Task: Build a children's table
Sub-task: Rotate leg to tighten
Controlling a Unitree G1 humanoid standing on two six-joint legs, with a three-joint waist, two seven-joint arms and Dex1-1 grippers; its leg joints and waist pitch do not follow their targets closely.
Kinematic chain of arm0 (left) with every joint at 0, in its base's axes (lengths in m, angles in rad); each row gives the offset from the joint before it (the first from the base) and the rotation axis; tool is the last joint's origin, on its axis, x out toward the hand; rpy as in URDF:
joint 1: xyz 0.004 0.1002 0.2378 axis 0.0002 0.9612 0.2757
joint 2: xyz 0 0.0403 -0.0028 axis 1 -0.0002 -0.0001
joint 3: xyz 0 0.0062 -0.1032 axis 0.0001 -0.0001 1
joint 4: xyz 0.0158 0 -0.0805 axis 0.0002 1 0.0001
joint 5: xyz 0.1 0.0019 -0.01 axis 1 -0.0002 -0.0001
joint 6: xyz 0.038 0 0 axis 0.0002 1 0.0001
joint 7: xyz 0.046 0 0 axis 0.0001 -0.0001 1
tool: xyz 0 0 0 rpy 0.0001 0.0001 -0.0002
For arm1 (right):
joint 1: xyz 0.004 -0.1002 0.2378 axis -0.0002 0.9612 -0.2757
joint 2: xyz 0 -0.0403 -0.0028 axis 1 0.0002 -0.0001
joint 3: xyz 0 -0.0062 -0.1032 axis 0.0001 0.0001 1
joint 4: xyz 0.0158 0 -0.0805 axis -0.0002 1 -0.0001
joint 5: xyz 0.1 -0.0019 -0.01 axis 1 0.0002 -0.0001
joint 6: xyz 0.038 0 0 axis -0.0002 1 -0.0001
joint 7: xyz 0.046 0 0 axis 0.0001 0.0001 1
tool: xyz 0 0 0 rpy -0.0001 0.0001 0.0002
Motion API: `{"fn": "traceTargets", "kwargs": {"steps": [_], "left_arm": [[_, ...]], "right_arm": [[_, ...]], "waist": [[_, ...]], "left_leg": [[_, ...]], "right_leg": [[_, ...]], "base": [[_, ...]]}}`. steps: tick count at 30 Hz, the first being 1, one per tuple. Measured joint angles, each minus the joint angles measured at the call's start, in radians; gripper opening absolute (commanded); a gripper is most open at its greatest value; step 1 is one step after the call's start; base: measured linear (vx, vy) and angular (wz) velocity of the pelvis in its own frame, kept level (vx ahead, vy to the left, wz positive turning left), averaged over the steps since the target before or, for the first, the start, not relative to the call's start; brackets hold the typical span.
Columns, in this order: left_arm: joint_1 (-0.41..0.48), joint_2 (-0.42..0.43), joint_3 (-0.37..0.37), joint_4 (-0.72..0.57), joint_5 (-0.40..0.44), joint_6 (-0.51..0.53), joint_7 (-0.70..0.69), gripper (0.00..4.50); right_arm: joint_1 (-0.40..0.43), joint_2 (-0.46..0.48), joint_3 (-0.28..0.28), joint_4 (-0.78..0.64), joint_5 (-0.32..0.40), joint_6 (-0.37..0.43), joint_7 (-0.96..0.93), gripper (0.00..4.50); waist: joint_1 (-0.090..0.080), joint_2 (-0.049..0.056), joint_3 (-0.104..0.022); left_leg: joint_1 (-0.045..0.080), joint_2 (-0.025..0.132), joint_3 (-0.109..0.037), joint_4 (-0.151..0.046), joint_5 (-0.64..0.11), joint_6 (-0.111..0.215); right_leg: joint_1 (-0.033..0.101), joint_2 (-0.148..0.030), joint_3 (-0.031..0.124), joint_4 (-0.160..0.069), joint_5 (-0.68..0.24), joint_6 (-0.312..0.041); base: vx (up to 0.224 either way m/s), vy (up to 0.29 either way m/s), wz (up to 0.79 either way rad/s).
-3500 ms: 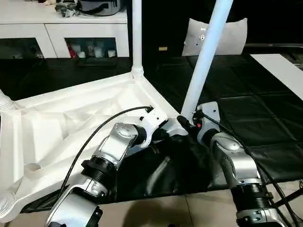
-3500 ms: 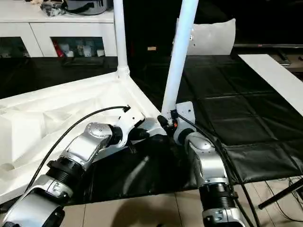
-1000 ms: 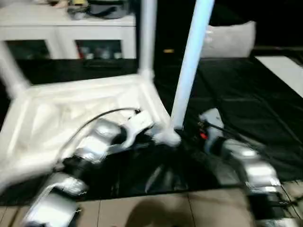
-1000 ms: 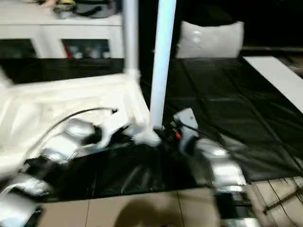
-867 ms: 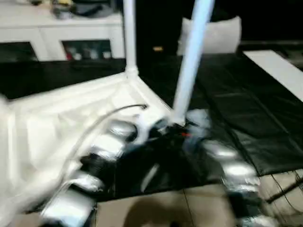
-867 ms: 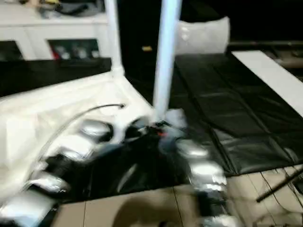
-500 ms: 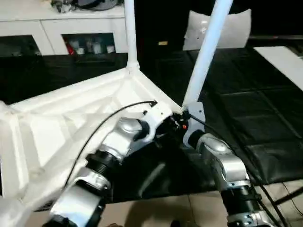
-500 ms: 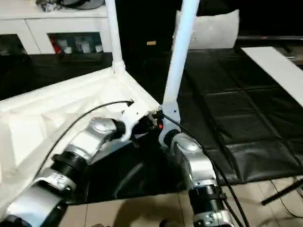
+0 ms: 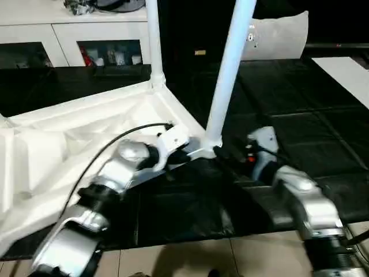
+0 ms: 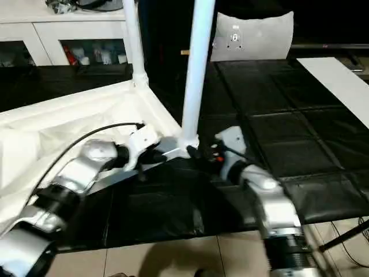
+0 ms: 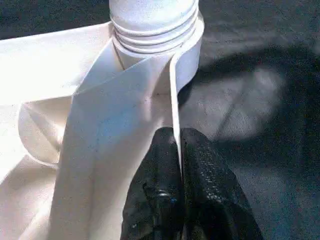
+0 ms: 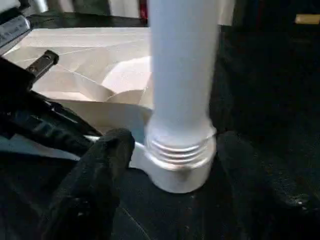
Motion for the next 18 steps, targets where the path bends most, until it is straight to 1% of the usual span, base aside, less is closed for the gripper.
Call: {"fn": "traceTargets", "kwargs": {"steps": [1, 2, 3, 4, 5, 7, 8, 11, 12, 14, 16, 18], "left_arm": [[0.004, 0.011, -0.001, -0.002, -0.002, -0.013, -0.021, 0.0], [0.008, 0.027, -0.007, -0.005, -0.003, -0.032, -0.05, 0.0], [0.012, 0.041, -0.015, -0.008, -0.006, -0.052, -0.076, 0.0], [0.017, 0.055, -0.02, -0.01, -0.012, -0.076, -0.107, 0.0], [0.03, 0.07, -0.026, -0.019, -0.017, -0.101, -0.144, 0.0], [0.037, 0.094, -0.043, -0.034, -0.023, -0.131, -0.198, 0.0], [0.039, 0.11, -0.056, -0.041, -0.024, -0.156, -0.233, 0.0], [0.044, 0.131, -0.076, -0.054, -0.029, -0.192, -0.295, 0.0], [0.046, 0.135, -0.079, -0.06, -0.031, -0.198, -0.313, 0.0], [0.057, 0.147, -0.088, -0.082, -0.042, -0.202, -0.352, 0.0], [0.065, 0.15, -0.097, -0.093, -0.05, -0.205, -0.371, 0.0], [0.069, 0.15, -0.1, -0.097, -0.054, -0.209, -0.389, 0.0]], "right_arm": [[0.0, -0.011, 0.0, 0.0, 0.003, -0.007, 0.019, 3.5], [-0.001, -0.027, 0.002, 0.0, 0.01, -0.013, 0.053, 3.63], [-0.003, -0.042, 0.006, 0.001, 0.016, -0.015, 0.081, 3.63], [-0.003, -0.062, 0.013, 0.001, 0.019, -0.016, 0.112, 3.74], [-0.005, -0.084, 0.024, 0.001, 0.019, -0.017, 0.15, 3.83], [-0.008, -0.114, 0.047, 0.005, 0.019, -0.023, 0.208, 3.83], [-0.014, -0.132, 0.07, 0.01, 0.019, -0.027, 0.255, 3.83], [-0.023, -0.145, 0.105, 0.021, 0.038, -0.027, 0.353, 3.83], [-0.026, -0.149, 0.115, 0.025, 0.041, -0.027, 0.379, 3.83], [-0.041, -0.158, 0.125, 0.046, 0.053, -0.027, 0.43, 3.49], [-0.048, -0.164, 0.132, 0.051, 0.059, -0.026, 0.453, 3.49], [-0.051, -0.165, 0.143, 0.053, 0.062, -0.017, 0.477, 3.23]], "waist": [[0.001, 0.0, 0.0], [0.004, 0.0, 0.0], [0.007, 0.0, 0.0], [0.011, 0.0, 0.0], [0.017, 0.0, 0.0], [0.026, -0.001, -0.001], [0.033, -0.001, -0.001], [0.051, -0.003, -0.002], [0.054, -0.003, -0.002], [0.057, -0.005, -0.003], [0.059, -0.006, -0.003], [0.061, -0.009, -0.004]], "left_leg": [[0.0, 0.0, 0.0, 0.0, 0.0, 0.0], [0.0, 0.0, 0.0, 0.001, 0.0, 0.0], [0.0, 0.0, 0.0, 0.001, 0.0, 0.0], [0.0, 0.0, 0.0, 0.001, 0.0, 0.0], [0.0, 0.0, 0.0, 0.001, 0.0, 0.0], [0.001, 0.001, 0.001, 0.001, 0.0, 0.0], [0.001, 0.001, 0.001, 0.001, 0.0, 0.0], [0.003, 0.003, 0.007, 0.002, 0.0, 0.0], [0.004, 0.003, 0.009, 0.002, 0.0, 0.0], [0.007, 0.003, 0.016, 0.002, 0.0, 0.001], [0.01, 0.002, 0.019, 0.002, 0.0, 0.001], [0.012, 0.002, 0.02, 0.002, 0.0, 0.001]], "right_leg": [[0.0, 0.0, 0.0, 0.0, 0.0, 0.0], [0.0, 0.0, 0.0, 0.0, 0.0, 0.0], [0.001, 0.0, 0.0, 0.0, 0.0, 0.0], [0.001, 0.0, 0.0, 0.0, 0.0, 0.0], [0.001, 0.0, 0.001, 0.0, 0.0, 0.0], [0.002, 0.0, 0.001, 0.001, 0.0, 0.0], [0.002, 0.0, 0.001, 0.001, 0.0, 0.0], [0.003, 0.0, 0.005, 0.002, 0.0, 0.0], [0.003, 0.0, 0.006, 0.003, 0.0, 0.0], [0.003, 0.0, 0.015, 0.006, 0.0, 0.0], [0.003, 0.0, 0.023, 0.009, -0.002, 0.002], [0.003, 0.0, 0.025, 0.013, -0.007, 0.008]], "base": [[0.0, 0.0, 0.0], [0.0, 0.0, 0.0], [0.0, 0.0, 0.0], [0.0, 0.0, 0.0], [0.0, 0.0, 0.0], [0.0, 0.0, 0.0], [0.0, 0.0, 0.0], [0.0, 0.0, 0.0], [0.0, 0.0, 0.0], [0.0, 0.0, 0.0], [0.0, 0.0, 0.0], [0.0, 0.0, 0.0]]}}
